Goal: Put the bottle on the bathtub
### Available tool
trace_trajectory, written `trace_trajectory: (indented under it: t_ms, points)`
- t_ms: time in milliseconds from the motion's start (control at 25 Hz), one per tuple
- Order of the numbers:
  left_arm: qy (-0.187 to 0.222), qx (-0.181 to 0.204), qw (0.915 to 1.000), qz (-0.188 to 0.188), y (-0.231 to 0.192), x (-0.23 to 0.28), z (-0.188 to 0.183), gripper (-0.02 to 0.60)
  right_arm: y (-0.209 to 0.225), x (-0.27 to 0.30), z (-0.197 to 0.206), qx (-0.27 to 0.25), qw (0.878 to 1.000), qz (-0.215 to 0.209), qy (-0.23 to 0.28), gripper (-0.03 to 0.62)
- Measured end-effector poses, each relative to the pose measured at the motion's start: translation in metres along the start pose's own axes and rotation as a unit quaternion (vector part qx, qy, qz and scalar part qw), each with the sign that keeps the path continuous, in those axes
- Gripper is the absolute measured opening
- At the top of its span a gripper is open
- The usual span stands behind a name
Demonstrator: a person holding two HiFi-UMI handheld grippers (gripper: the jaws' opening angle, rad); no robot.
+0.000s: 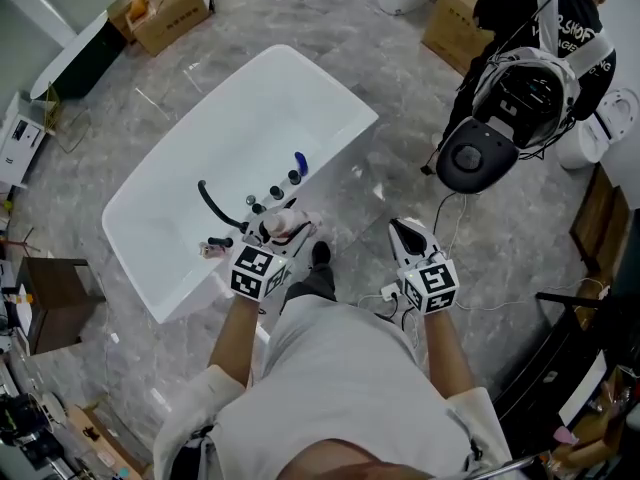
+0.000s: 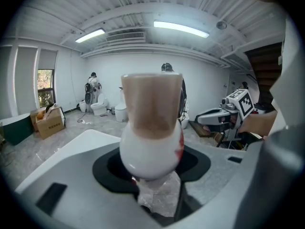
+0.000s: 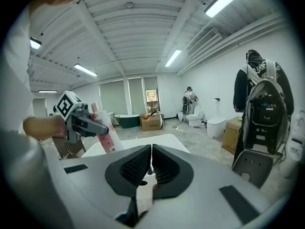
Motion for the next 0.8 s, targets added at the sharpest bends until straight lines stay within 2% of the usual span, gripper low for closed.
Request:
trace_trajectory:
  t_ms: [280, 600, 800]
  points:
    - [-0.019, 0.013, 0.9994, 0.026, -0.106, 0.048, 0.008, 0.226, 0.0, 0.109, -0.029, -0.002, 1.0, 0.001, -0.025, 0.031]
    - [-0.018, 0.041, 0.9965, 0.07, -0.104, 0.084, -0.023, 0.227, 0.022, 0.098, -0.047, 0.009, 0.999, 0.026, -0.027, 0.031]
    - [-0.024, 0.044, 0.9946, 0.091, -0.143, 0.109, -0.021, 0.227, 0.029, 0.135, -0.057, 0.025, 0.998, 0.042, -0.033, 0.031]
Point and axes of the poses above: the fingertips, and each gripper's own axes: x forward along the fingers, y to its right, z out of its underside, the point moved 10 cm from there along -x, backward along the fingers, and after that the axes turned 13 degrees about x, right-handed, at the moved point
